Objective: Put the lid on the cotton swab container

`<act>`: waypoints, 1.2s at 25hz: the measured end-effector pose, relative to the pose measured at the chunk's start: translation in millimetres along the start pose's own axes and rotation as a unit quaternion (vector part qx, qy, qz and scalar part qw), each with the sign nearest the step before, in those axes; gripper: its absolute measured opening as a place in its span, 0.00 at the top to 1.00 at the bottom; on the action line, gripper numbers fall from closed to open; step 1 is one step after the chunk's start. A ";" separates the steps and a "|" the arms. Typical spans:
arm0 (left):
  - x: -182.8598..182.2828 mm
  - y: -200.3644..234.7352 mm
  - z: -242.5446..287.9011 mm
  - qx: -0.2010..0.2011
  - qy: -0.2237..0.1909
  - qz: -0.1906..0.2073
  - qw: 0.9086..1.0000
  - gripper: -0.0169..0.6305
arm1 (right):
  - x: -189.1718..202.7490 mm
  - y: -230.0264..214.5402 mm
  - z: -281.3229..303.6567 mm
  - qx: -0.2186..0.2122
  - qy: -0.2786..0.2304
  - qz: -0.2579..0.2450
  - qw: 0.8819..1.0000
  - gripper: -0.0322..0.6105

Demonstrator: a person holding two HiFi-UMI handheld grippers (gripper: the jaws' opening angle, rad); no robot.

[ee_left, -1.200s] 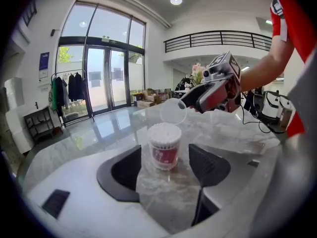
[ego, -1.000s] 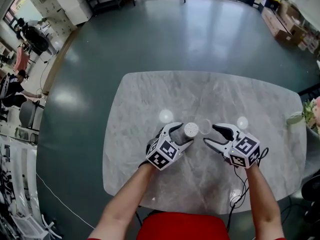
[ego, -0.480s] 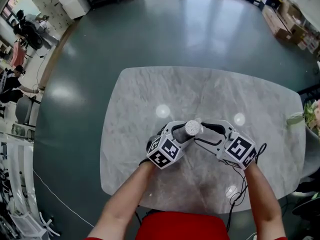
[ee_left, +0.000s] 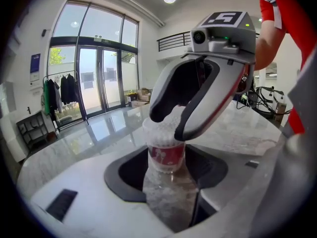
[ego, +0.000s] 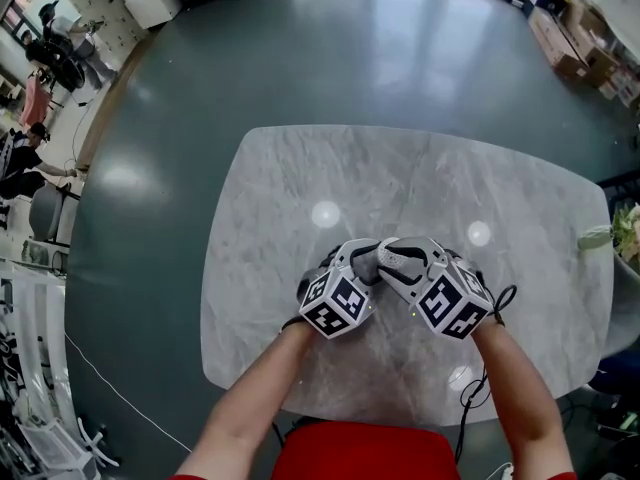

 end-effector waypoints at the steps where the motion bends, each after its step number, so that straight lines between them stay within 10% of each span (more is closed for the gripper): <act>1: 0.1 0.6 0.5 -0.002 0.000 -0.002 1.000 0.56 | -0.4 1.2 1.9 0.005 0.009 -0.014 1.000 0.77; 10: 0.3 0.9 2.1 -0.023 -0.002 -0.011 1.000 0.55 | -1.7 14.4 8.3 0.064 0.049 -0.118 0.990 0.76; 24: 1.7 -13.8 -23.7 -0.050 -0.030 -0.032 0.998 0.54 | -3.2 0.8 -23.2 0.059 -0.061 0.033 0.996 0.68; 30: -35.2 -38.7 -77.2 -0.097 -0.134 -0.045 0.985 0.55 | -14.9 -6.6 -80.1 0.071 -0.169 0.197 0.963 0.68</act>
Point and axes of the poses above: the fingertips, and each gripper's own axes: z forward along the fingers, y to its left, x out of its underside, the point moved 6 cm from there along -z, backward along the fingers, and after that the axes turned 15 degrees about x, right-handed, at the moved point
